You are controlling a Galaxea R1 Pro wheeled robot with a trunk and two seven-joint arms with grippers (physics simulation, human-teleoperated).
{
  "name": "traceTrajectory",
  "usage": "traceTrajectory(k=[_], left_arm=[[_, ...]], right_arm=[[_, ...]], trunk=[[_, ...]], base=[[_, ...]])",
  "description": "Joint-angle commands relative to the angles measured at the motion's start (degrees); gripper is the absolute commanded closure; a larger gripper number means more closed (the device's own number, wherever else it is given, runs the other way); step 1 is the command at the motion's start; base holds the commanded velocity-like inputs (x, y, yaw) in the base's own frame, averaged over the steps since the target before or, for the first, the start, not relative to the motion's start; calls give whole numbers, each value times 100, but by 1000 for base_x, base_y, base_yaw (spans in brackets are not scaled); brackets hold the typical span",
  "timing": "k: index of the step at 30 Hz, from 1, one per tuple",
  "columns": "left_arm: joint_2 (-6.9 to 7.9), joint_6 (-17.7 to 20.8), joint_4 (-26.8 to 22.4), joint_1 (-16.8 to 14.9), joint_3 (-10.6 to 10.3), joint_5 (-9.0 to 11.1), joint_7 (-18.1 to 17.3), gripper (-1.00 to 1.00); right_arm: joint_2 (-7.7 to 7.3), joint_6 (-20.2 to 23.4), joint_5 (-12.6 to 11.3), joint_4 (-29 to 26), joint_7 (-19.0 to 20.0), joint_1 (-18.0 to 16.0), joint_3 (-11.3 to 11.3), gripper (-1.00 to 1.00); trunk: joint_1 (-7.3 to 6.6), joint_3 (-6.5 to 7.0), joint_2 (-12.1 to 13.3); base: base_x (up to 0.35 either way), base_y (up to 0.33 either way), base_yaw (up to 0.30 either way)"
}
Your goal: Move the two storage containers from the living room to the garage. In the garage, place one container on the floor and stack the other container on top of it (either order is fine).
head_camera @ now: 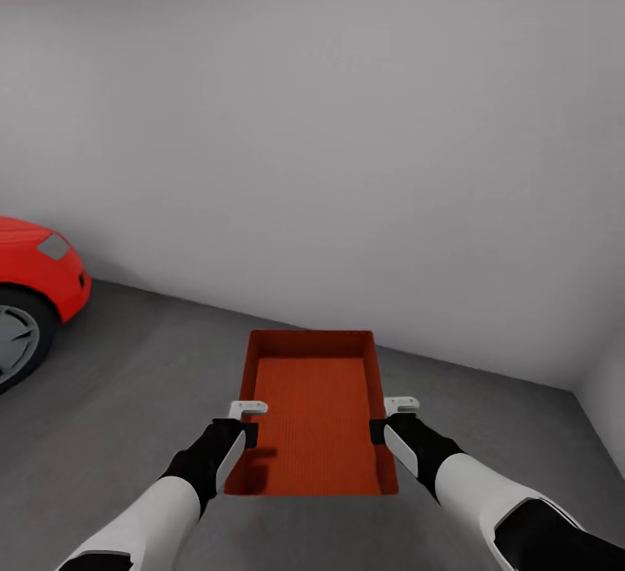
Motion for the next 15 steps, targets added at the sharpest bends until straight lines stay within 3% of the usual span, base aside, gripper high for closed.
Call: traceTrajectory(k=[1,15], left_arm=[[69,308,256,0,-76,-93,44,100],[67,310,258,0,-83,-98,46,100]], right_arm=[[-4,6,-96,-31,-42,-12,210,100],[-4,6,-96,-31,-42,-12,210,100]], trunk=[[4,-12,-14],[4,-12,-14]], base=[[0,0,-289],[0,0,-289]])
